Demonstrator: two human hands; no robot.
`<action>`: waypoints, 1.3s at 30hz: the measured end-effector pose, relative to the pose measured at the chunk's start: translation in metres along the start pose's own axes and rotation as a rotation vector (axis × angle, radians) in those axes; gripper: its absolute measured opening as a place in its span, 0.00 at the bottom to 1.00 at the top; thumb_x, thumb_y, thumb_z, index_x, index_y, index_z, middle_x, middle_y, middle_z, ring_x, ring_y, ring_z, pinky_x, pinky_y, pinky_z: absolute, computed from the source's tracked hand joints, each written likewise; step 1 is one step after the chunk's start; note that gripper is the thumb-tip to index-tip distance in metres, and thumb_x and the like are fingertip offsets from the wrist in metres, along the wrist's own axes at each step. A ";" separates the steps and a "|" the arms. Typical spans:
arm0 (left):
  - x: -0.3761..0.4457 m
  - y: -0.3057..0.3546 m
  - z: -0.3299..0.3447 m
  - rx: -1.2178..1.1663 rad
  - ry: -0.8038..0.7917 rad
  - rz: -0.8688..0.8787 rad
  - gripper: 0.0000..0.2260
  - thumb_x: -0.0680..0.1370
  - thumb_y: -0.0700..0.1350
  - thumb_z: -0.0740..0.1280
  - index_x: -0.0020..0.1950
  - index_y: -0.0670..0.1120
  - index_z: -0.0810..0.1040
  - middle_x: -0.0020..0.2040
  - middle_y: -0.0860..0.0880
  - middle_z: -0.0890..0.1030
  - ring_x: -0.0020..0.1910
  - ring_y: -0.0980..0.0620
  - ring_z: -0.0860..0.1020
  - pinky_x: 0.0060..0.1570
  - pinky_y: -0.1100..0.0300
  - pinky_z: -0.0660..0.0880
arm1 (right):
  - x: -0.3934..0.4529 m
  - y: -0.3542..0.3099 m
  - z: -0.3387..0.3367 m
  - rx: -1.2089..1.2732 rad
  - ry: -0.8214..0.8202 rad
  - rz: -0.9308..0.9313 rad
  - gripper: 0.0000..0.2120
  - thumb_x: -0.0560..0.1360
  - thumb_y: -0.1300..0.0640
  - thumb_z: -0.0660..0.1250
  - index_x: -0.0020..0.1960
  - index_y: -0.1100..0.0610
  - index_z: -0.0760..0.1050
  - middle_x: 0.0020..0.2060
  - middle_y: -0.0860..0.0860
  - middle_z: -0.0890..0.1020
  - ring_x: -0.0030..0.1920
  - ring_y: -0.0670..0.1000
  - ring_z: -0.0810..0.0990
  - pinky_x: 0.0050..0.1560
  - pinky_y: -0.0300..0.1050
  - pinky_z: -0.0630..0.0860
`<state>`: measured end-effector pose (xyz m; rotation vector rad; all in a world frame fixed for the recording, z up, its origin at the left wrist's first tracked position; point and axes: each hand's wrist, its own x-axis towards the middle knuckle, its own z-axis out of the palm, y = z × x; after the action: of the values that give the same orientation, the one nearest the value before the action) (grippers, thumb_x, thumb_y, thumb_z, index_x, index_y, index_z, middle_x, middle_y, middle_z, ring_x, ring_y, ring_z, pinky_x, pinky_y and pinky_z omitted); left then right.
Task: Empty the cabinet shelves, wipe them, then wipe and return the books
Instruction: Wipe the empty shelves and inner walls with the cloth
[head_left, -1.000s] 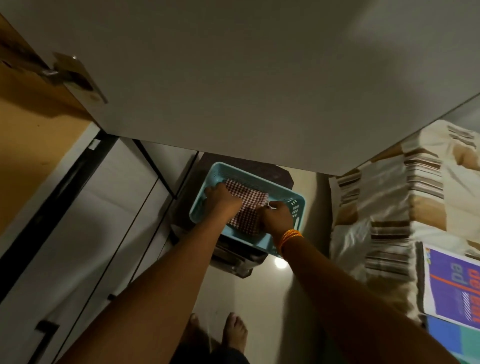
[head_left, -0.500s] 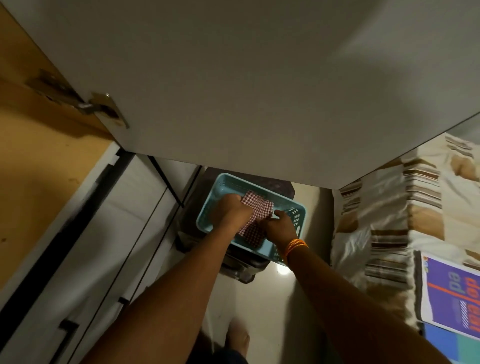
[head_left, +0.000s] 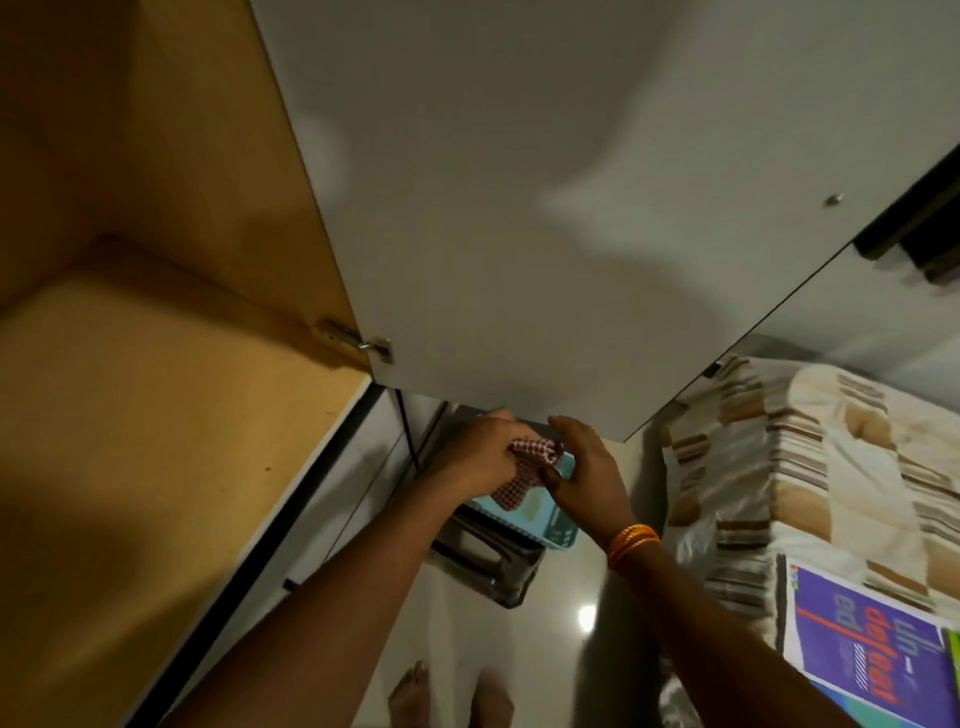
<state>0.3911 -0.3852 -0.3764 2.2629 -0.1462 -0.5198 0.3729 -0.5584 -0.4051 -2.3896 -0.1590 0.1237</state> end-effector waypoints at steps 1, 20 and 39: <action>-0.011 0.009 -0.011 0.021 -0.013 0.023 0.21 0.75 0.32 0.66 0.61 0.51 0.83 0.58 0.48 0.78 0.59 0.45 0.78 0.62 0.48 0.76 | -0.001 -0.011 -0.010 -0.018 -0.032 -0.049 0.27 0.73 0.55 0.75 0.70 0.57 0.73 0.65 0.55 0.78 0.62 0.55 0.77 0.63 0.47 0.73; -0.122 0.075 -0.132 -0.702 0.483 -0.122 0.32 0.71 0.63 0.74 0.71 0.52 0.73 0.64 0.47 0.80 0.59 0.49 0.81 0.60 0.46 0.80 | -0.024 -0.182 -0.095 0.978 -0.129 -0.044 0.12 0.81 0.60 0.65 0.63 0.58 0.77 0.56 0.53 0.85 0.56 0.54 0.85 0.55 0.53 0.82; -0.195 0.113 -0.328 -0.257 0.897 0.162 0.10 0.83 0.48 0.65 0.60 0.51 0.83 0.56 0.54 0.84 0.56 0.53 0.81 0.61 0.49 0.78 | 0.030 -0.390 -0.117 1.322 -0.383 -0.259 0.22 0.77 0.55 0.68 0.70 0.59 0.73 0.62 0.61 0.81 0.62 0.63 0.80 0.62 0.65 0.76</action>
<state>0.3553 -0.1859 -0.0334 2.0030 0.1826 0.5475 0.3871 -0.3483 -0.0552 -1.0012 -0.4082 0.4119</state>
